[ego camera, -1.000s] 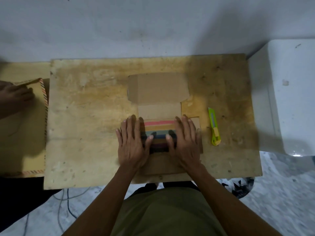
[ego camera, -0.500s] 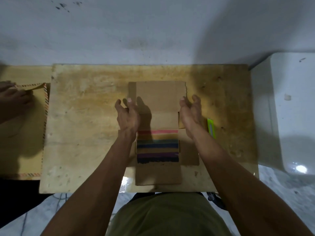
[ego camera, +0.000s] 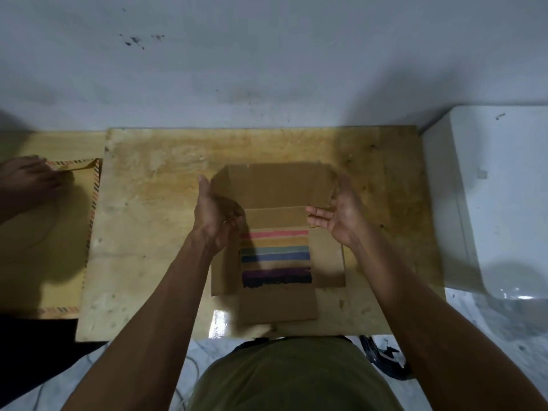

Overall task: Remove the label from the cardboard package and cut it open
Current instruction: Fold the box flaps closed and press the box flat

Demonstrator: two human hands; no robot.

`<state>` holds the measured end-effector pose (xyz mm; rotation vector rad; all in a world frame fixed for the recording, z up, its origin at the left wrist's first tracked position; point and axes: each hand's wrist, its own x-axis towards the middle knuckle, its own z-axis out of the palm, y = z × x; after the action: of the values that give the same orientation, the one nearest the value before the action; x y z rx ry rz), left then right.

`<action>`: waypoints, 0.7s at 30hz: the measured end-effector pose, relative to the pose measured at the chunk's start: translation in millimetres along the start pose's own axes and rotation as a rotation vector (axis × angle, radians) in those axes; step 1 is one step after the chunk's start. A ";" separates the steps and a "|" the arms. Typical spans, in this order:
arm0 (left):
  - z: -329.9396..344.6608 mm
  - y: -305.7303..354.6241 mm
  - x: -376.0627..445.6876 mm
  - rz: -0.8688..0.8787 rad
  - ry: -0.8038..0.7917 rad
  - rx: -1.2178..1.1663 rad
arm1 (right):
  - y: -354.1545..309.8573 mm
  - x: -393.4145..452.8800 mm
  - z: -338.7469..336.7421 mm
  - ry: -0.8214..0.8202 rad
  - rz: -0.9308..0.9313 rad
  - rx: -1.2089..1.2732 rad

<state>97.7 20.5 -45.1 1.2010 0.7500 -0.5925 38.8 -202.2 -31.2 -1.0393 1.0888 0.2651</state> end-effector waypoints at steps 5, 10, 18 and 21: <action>-31.8 -3.3 -6.1 -0.119 -0.125 -0.051 | 10.2 -18.5 -16.4 -0.098 -0.055 -0.001; -47.3 -8.8 -18.9 -0.061 -0.173 0.145 | 27.8 -20.5 -30.5 -0.131 -0.225 -0.425; -54.5 -50.7 -49.9 0.336 -0.239 0.711 | 89.6 -41.0 -27.7 -0.025 -0.771 -1.144; -55.5 -67.3 -59.8 0.560 -0.264 0.992 | 114.7 -44.8 -29.3 0.068 -0.841 -1.431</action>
<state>-1.4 57.2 -48.9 2.0839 -0.1867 -0.6399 -73.5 -151.9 -60.7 -2.6710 0.2825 0.3056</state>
